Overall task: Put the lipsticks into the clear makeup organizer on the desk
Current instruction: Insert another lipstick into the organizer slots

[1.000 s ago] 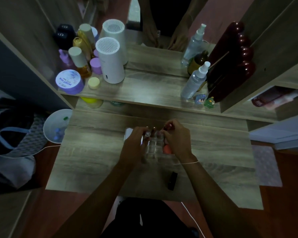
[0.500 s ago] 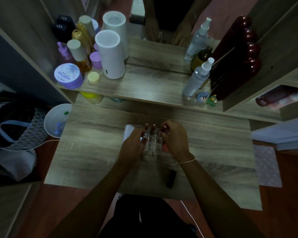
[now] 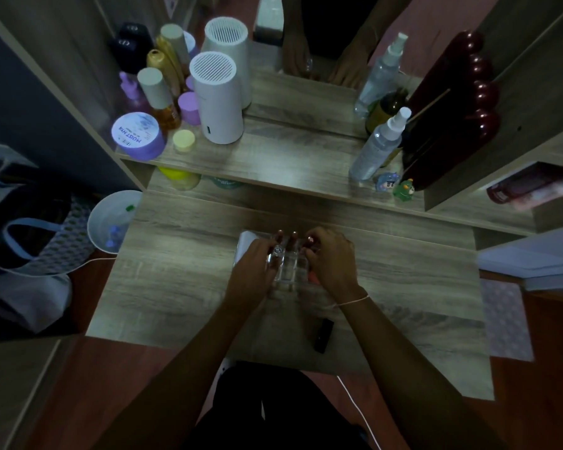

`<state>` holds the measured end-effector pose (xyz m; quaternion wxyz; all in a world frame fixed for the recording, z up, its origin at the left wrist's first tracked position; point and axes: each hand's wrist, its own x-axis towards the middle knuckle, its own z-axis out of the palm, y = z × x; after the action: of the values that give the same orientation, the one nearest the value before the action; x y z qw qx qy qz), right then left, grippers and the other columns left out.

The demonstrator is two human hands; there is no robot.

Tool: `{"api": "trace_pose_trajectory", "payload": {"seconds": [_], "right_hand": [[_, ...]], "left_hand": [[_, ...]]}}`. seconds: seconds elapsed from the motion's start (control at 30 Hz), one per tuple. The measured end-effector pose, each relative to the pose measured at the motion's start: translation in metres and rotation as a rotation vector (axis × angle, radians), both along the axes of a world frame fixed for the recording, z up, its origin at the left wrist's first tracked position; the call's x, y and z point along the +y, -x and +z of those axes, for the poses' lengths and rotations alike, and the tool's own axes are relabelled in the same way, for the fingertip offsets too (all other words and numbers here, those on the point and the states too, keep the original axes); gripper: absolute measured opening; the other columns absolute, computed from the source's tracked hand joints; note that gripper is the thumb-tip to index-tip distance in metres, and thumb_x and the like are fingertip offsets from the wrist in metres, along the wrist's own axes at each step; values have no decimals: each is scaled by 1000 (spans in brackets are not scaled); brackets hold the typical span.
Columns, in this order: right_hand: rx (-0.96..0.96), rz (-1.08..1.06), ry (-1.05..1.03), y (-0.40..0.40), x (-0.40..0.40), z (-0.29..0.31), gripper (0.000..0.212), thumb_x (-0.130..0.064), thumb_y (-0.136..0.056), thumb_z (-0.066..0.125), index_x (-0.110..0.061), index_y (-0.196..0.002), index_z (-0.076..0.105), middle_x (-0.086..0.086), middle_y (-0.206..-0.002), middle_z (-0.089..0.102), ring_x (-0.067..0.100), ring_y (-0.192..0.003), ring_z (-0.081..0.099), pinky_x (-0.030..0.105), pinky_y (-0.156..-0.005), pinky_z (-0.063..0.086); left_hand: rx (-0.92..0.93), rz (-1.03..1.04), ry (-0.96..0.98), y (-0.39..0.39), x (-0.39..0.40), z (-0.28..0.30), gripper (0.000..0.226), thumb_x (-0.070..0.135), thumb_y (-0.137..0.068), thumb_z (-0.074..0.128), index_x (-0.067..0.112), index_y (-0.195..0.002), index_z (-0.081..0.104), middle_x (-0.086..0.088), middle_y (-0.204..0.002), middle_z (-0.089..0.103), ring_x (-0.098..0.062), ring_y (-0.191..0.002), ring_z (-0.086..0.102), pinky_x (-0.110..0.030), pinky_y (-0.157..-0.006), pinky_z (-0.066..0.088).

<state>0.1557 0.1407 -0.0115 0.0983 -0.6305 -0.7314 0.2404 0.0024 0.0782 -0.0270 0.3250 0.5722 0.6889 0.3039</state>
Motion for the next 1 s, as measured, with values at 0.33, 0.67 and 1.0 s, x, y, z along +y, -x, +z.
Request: {"api": "trace_pose_trajectory", "payload": {"seconds": [0.33, 0.67, 1.0], "right_hand": [[-28, 23, -19, -1, -4, 2, 18, -17, -82, 68, -19, -100, 66, 3, -101, 69, 26, -102, 59, 42, -94, 41], [-74, 20, -61, 3, -4, 2, 23, -24, -77, 72, -22, -99, 65, 3, -99, 68, 28, -101, 59, 38, -87, 40], [154, -158, -248, -23, -42, 19, 29, -26, -85, 68, -15, -112, 64, 11, -123, 55, 26, -114, 54, 42, -95, 47]], "left_hand": [[-38, 39, -6, 1, -5, 0, 29, 19, -91, 61, 11, -118, 56, -8, -119, 60, -14, -100, 58, -26, -84, 44], [59, -21, -110, 9, -22, 0, 29, 16, -90, 56, 0, -114, 56, -23, -114, 61, -31, -100, 60, -40, -84, 50], [292, -463, -261, 0, -67, -34, 35, 20, -87, 47, 3, -114, 60, -19, -112, 67, -32, -101, 63, -35, -87, 53]]}}
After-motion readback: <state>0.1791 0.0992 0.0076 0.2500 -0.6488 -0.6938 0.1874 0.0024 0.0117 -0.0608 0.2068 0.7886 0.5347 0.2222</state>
